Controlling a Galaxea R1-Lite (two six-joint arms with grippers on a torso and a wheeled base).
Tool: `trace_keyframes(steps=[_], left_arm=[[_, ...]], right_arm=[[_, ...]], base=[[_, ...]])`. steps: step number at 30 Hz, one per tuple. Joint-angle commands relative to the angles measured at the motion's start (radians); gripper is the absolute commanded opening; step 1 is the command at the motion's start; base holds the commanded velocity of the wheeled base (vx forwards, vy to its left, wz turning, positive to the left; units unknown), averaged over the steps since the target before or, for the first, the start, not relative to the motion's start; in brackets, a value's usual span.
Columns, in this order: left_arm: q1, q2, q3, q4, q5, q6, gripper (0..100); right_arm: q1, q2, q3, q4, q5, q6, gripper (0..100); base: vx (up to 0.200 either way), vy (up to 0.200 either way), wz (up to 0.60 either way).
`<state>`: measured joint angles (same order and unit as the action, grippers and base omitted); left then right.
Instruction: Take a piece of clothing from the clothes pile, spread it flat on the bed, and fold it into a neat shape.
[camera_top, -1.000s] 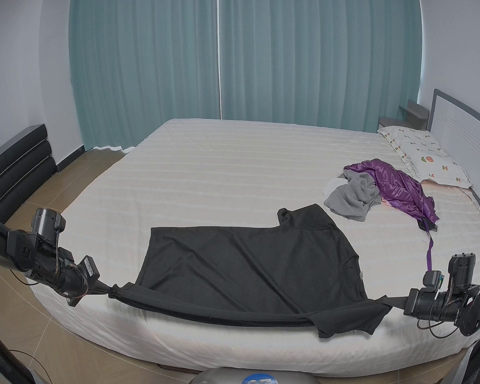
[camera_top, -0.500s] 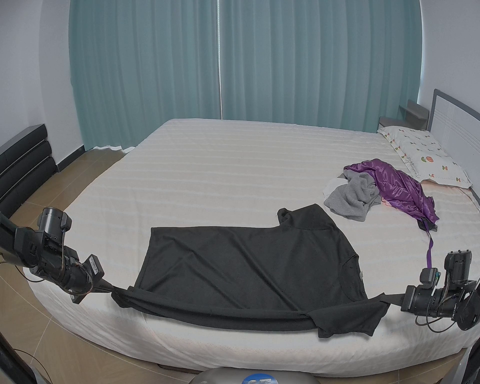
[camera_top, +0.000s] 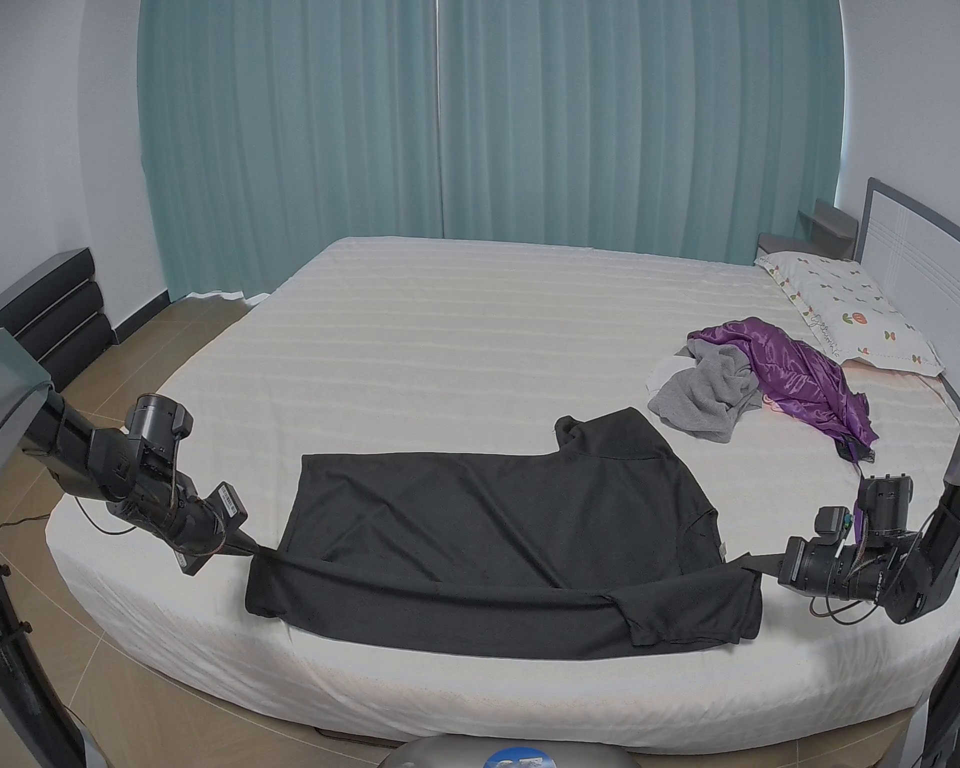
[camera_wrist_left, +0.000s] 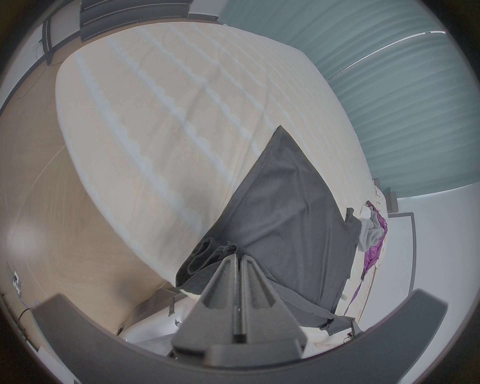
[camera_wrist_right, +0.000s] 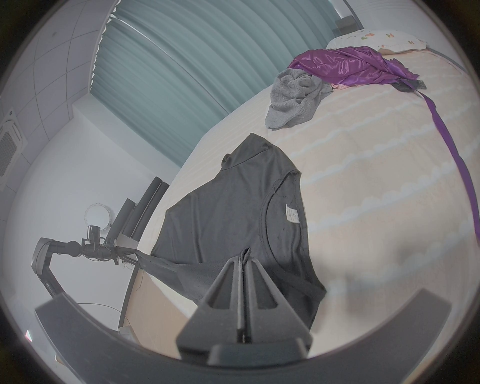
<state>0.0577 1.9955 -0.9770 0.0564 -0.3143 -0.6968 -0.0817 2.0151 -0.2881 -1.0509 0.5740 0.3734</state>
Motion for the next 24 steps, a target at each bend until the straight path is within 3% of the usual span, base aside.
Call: trace_keyframes(steps=[1,12,24], left_arm=[[-0.004,0.068,-0.054,0.000,0.009,-0.015,0],[-0.012,0.126,-0.094,-0.001,0.011,-0.023,0],[-0.018,0.187,-0.144,-0.001,0.011,-0.059,0]], right_arm=[[0.002,0.076,-0.051,0.002,0.000,0.001,0],[0.016,0.151,-0.163,0.011,-0.003,0.055,0],[0.036,0.232,-0.227,0.011,-0.025,0.058,0]], base=[[0.000,0.000,0.00],[0.000,0.000,0.00],[0.000,0.000,0.00]])
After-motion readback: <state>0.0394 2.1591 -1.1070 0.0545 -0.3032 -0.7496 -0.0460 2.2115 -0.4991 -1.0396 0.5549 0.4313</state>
